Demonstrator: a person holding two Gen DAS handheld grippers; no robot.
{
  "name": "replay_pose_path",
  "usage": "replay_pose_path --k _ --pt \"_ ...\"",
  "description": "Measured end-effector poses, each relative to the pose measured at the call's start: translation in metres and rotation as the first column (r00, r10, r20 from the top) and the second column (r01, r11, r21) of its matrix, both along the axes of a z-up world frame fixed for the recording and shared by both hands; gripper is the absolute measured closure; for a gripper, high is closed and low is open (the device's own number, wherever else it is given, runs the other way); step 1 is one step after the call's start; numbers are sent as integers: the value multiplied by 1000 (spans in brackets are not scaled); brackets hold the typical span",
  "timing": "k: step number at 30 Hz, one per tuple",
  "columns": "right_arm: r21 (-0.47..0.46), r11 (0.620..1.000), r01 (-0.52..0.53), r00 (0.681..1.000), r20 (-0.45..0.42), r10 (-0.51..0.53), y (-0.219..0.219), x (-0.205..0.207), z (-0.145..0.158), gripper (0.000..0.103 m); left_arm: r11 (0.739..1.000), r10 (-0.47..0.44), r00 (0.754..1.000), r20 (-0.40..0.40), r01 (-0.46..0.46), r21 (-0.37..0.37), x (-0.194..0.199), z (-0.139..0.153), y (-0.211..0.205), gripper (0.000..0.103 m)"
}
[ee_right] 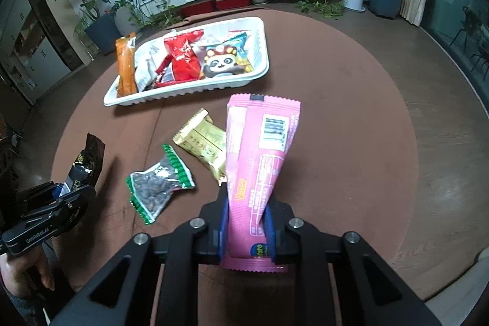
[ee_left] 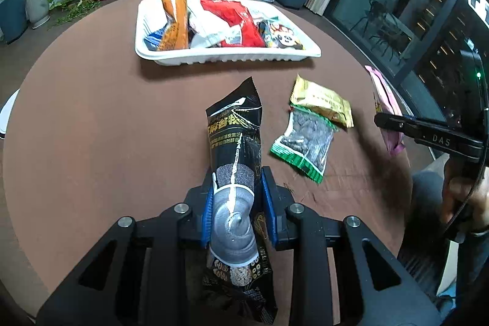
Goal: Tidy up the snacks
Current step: 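Carry both packets over the white tray and open both tools to release them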
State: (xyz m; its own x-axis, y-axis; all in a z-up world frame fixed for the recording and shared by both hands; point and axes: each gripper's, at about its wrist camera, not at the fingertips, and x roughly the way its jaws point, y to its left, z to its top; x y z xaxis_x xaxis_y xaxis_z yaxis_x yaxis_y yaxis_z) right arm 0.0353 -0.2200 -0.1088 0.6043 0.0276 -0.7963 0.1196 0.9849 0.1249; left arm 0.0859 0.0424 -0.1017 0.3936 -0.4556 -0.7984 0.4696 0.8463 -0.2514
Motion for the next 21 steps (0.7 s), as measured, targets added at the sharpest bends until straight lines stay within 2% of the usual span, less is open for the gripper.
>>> replay_pose_path --k 4,11,17,21 --pt "16 1000 1 1000 9 -1 -3 4 3 81 1000 17 1000 9 -17 -19 8 9 7 78" --pt "42 997 61 997 53 -63 -37 16 24 81 997 63 996 59 -61 -43 37 39 22 78" --pt "53 994 94 985 139 -100 -64 39 64 81 997 71 988 136 -65 -44 73 79 15 78" --pt "41 998 44 972 229 -53 -58 64 101 81 997 63 984 167 -56 -46 101 101 1 78"
